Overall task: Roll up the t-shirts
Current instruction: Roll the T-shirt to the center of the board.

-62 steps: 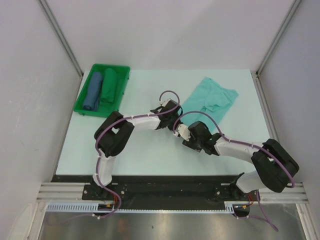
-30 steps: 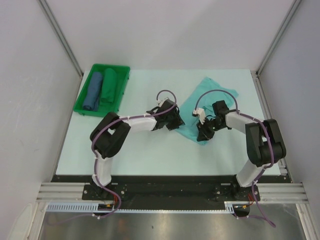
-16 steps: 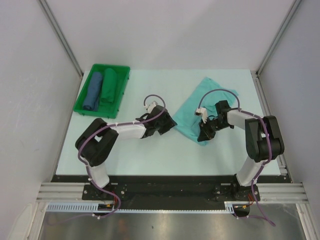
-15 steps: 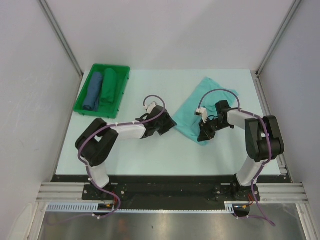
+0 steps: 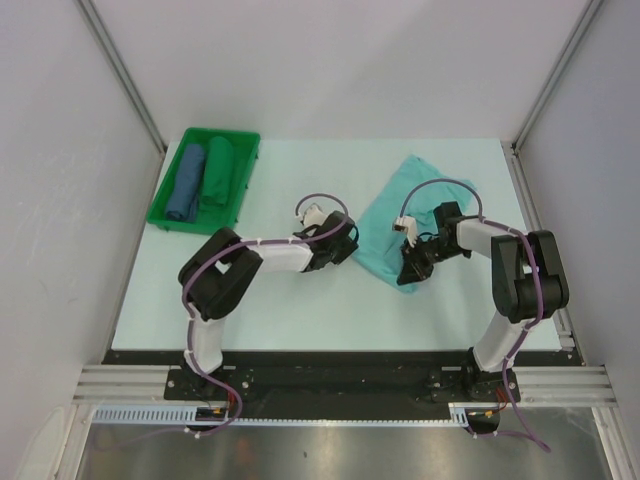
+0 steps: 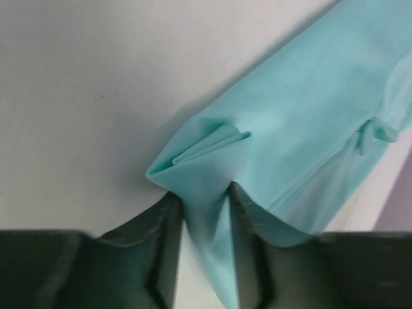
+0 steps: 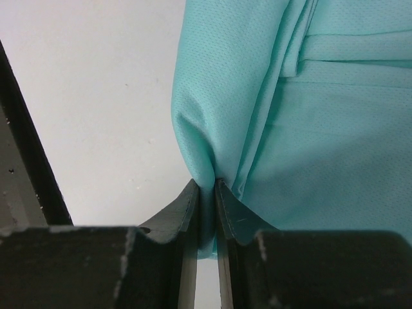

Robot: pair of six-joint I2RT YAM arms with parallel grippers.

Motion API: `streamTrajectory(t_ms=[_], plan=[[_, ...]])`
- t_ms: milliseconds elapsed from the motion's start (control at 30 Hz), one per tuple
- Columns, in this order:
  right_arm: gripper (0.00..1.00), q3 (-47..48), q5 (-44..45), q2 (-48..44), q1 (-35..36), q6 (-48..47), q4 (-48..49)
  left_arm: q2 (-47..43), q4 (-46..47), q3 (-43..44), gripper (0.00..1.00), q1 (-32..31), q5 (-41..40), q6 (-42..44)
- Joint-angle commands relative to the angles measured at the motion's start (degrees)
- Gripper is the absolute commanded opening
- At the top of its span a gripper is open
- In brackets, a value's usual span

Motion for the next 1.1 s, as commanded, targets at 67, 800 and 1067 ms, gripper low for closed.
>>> streamTrajectory(t_ms=[67,800,1067], plan=[[0.19,-0.8,3.7,0.9,-0.7,-1.2,-4.4,3.2,-18.7,10.6,0.05,-1.6,-5.4,-5.6],[0.7,-21.1,50.5,-31.2,31.7,14.3,32.9,5.7,-40.6,21.3,0.0,-0.8,0.1,-2.3],[0.71,-21.1,62.9,-22.3,40.7,12.1,40.9,5.7,-39.9,21.0,0.0,-0.4,1.3,-1.2]])
